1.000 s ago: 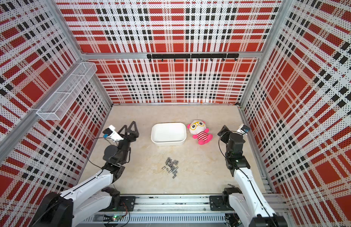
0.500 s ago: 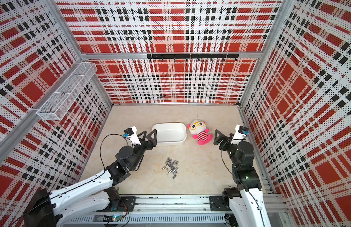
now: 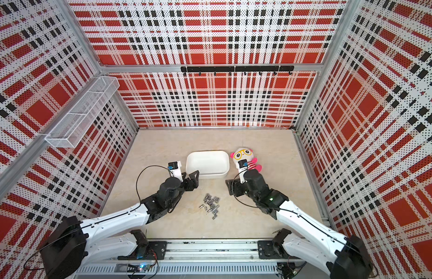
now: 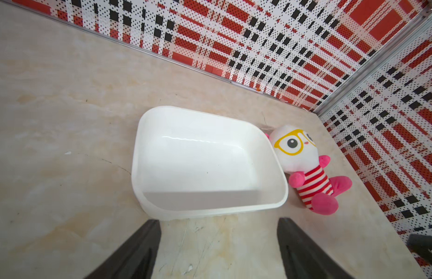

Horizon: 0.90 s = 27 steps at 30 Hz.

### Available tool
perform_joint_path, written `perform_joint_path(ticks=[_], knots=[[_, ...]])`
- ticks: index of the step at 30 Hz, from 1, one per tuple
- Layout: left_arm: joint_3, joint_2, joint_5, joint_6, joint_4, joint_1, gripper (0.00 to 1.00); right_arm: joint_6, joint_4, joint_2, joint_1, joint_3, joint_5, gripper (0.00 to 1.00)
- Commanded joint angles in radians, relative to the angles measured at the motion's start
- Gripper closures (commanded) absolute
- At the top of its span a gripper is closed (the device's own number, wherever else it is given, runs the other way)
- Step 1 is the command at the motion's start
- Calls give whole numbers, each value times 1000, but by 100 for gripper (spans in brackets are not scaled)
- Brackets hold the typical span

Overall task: Put the socket on the desktop into the storage box
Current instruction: Pick up the socket head from the center of the board.

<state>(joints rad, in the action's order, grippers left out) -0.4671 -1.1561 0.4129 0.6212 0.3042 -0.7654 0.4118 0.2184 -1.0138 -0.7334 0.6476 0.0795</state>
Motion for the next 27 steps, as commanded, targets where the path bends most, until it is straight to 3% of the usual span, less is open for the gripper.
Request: perform_joint_path(ticks=[1, 5, 9, 12, 18, 27], knots=[[-25, -27, -72, 45, -13, 40, 20, -31, -48, -95, -57, 26, 72, 29], [-22, -42, -90, 69, -15, 55, 21, -39, -36, -216, -85, 45, 111, 41], [4, -52, -100, 87, -14, 34, 21, -66, -22, -306, -119, 46, 103, 42], [16, -72, -128, 77, -19, -3, 28, -91, -53, -334, -136, 35, 108, 42], [4, -124, -137, 73, -20, -18, 28, -99, -129, -394, -136, 30, -5, 44], [-14, -119, -162, 87, -38, -9, 29, -114, -125, -375, -157, 15, -27, 48]])
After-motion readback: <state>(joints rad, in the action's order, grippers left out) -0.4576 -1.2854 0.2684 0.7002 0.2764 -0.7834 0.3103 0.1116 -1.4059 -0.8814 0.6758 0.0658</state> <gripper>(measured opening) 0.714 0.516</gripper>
